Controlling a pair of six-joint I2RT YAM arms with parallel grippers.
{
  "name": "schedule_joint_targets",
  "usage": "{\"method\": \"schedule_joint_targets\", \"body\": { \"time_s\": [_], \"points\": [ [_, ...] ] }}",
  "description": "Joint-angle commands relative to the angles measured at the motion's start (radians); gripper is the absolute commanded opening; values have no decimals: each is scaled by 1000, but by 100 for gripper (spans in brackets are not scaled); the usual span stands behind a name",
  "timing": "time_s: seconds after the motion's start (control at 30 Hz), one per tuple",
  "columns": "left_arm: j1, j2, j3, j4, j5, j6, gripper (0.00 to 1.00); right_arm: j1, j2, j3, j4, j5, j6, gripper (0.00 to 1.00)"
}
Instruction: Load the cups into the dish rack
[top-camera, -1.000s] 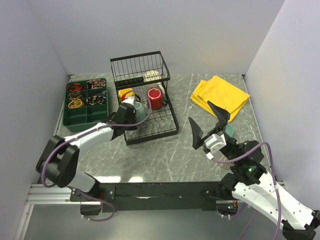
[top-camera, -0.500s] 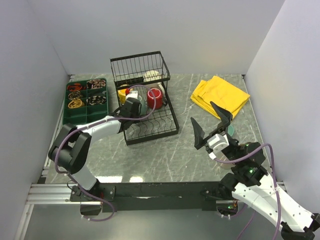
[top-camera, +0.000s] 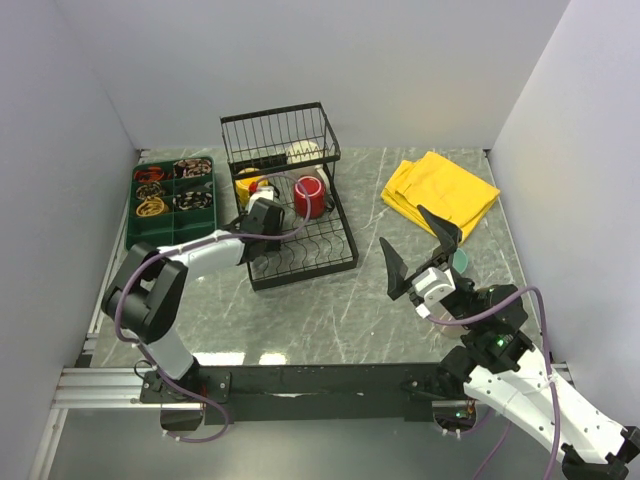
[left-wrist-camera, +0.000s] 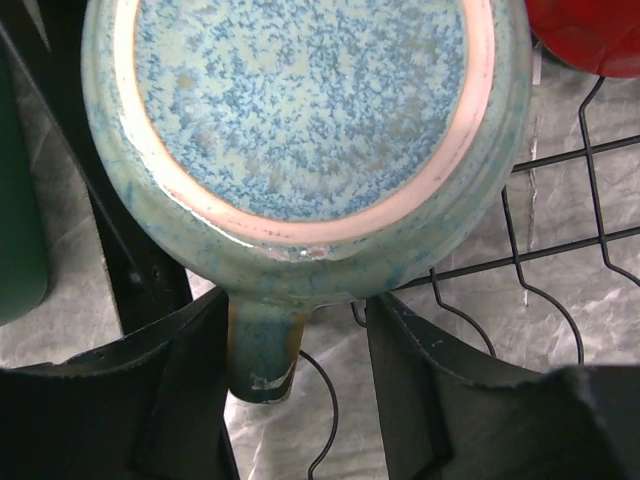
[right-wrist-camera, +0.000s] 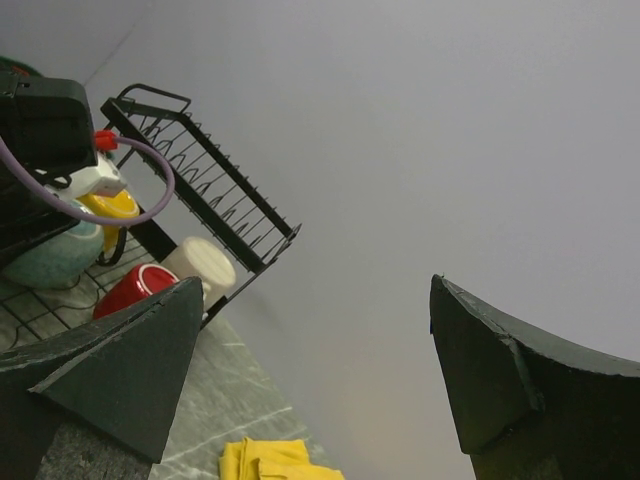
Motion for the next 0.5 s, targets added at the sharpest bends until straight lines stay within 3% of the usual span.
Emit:
{"method": "schedule_joint_targets", "body": {
  "time_s": [0.0, 0.1, 0.13, 0.2, 0.47],
  "points": [
    [2, -49, 52, -35, -32, -14, 59, -9, -11, -2, 7, 10, 25, 100],
    [2, -108, 70, -50, -8, -14, 61, -10, -7, 7, -18, 13, 35, 100],
    [2, -125, 78, -58, 8, -14, 67, -10, -4, 12, -30, 13, 38, 100],
    [2, -178, 85, -66, 23, -11, 70, -13, -1, 33, -90, 13, 40, 100],
    [3, -357, 78, -118, 89, 1, 83, -45, 102, 226, -442, -9, 123, 100]
  ]
}}
